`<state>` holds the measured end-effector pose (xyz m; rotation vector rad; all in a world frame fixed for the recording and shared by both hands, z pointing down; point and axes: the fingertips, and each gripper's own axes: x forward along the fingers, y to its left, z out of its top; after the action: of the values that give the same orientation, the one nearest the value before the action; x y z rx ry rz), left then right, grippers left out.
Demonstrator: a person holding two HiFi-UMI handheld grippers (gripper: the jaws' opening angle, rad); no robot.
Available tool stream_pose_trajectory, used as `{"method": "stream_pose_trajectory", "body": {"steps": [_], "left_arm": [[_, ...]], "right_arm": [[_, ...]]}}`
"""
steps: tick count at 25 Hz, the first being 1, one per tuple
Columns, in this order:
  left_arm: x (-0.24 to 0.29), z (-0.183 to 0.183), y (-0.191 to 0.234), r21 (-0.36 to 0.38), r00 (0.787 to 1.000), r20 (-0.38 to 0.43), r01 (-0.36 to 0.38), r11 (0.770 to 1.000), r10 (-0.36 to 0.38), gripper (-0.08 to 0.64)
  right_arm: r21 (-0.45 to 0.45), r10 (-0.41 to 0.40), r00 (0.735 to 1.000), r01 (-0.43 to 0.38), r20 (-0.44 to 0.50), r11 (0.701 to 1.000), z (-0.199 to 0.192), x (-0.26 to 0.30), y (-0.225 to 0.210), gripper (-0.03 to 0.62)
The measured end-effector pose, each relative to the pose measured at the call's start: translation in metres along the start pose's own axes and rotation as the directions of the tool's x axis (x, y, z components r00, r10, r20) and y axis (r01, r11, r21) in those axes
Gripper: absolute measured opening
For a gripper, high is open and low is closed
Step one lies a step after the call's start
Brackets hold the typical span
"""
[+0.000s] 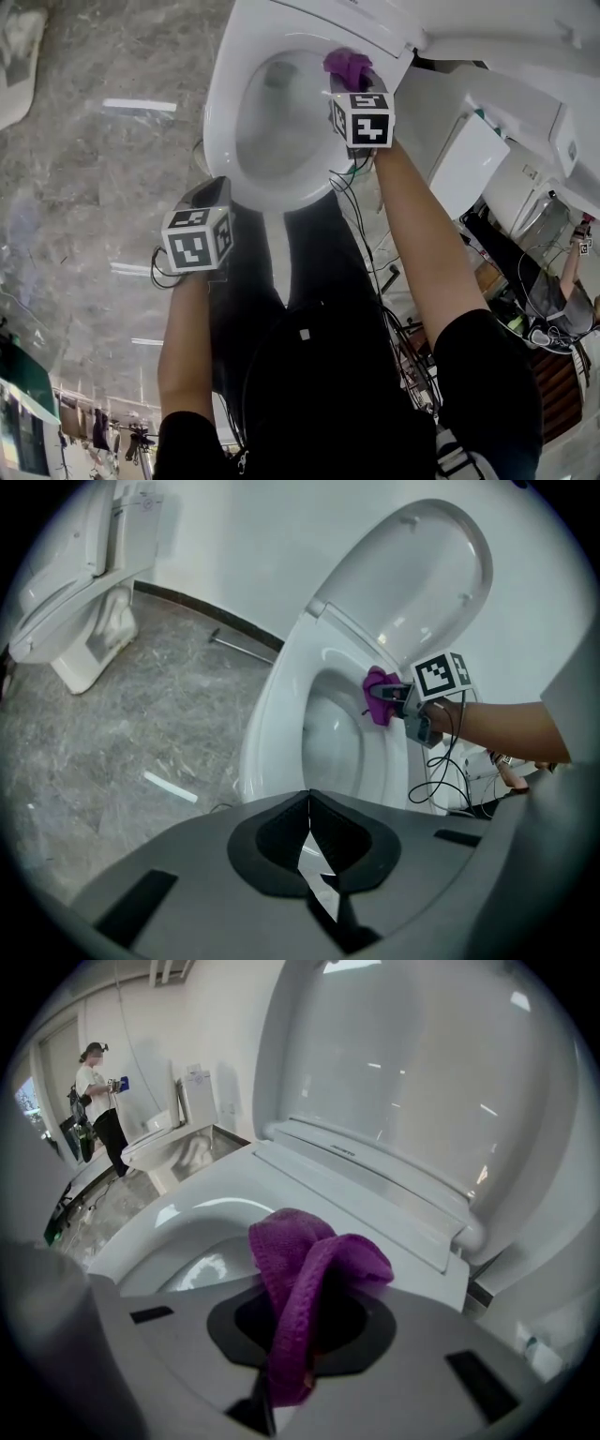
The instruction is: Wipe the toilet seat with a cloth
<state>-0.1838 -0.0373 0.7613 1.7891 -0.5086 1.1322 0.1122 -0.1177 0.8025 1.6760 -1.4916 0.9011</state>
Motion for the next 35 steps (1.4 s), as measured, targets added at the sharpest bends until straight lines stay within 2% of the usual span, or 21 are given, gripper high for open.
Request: {"method": "stream_pose_trajectory", "body": {"steps": [4,9,16,20,22,24,27,31,35], "left_arm": [[0.006,0.008,-0.014,0.01,1.0,0.002,0.002,1.0,-0.002,0.009],[0.016,0.015,-0.038,0.024,1.0,0.011,-0.002,1.0,0.002,0.009],[0.027,0.012,-0.071,-0.008,0.999,0.035,-0.015,1.0,0.015,0.009],[0.041,0.012,-0.098,-0.042,0.998,0.061,-0.017,0.999,0.019,0.009],[0.047,0.009,-0.11,-0.066,0.997,0.073,-0.018,0.998,0.023,0.009],[0.054,0.004,-0.121,-0.099,0.997,0.077,-0.019,0.995,0.026,0.009],[0.063,-0.002,-0.139,-0.139,0.997,0.078,-0.014,0.99,0.025,0.009],[0.069,-0.01,-0.159,-0.143,0.997,0.07,-0.012,0.99,0.023,0.009],[0.068,-0.018,-0.161,-0.137,0.997,0.065,-0.027,0.99,0.037,0.009]], "right_arm": [[-0.041,0.024,0.999,-0.025,-0.023,0.999,-0.012,-0.012,-0.021,0.055],[-0.143,0.104,0.994,-0.109,-0.037,0.984,-0.022,-0.022,-0.048,0.055],[-0.165,0.151,0.988,-0.156,-0.046,0.974,-0.023,-0.027,-0.094,0.055],[-0.158,0.162,0.987,-0.163,-0.014,0.974,-0.019,-0.022,-0.114,0.055],[-0.185,0.174,0.985,-0.169,0.01,0.968,-0.018,-0.022,-0.113,0.055],[-0.248,0.194,0.981,-0.18,0.033,0.952,-0.02,-0.023,-0.105,0.055],[-0.31,0.261,0.965,-0.237,0.037,0.921,-0.025,-0.026,-0.095,0.055],[-0.343,0.342,0.939,-0.312,0.028,0.886,-0.033,-0.032,-0.081,0.055],[-0.363,0.415,0.91,-0.387,-0.001,0.848,-0.052,-0.043,-0.059,0.055]]}}
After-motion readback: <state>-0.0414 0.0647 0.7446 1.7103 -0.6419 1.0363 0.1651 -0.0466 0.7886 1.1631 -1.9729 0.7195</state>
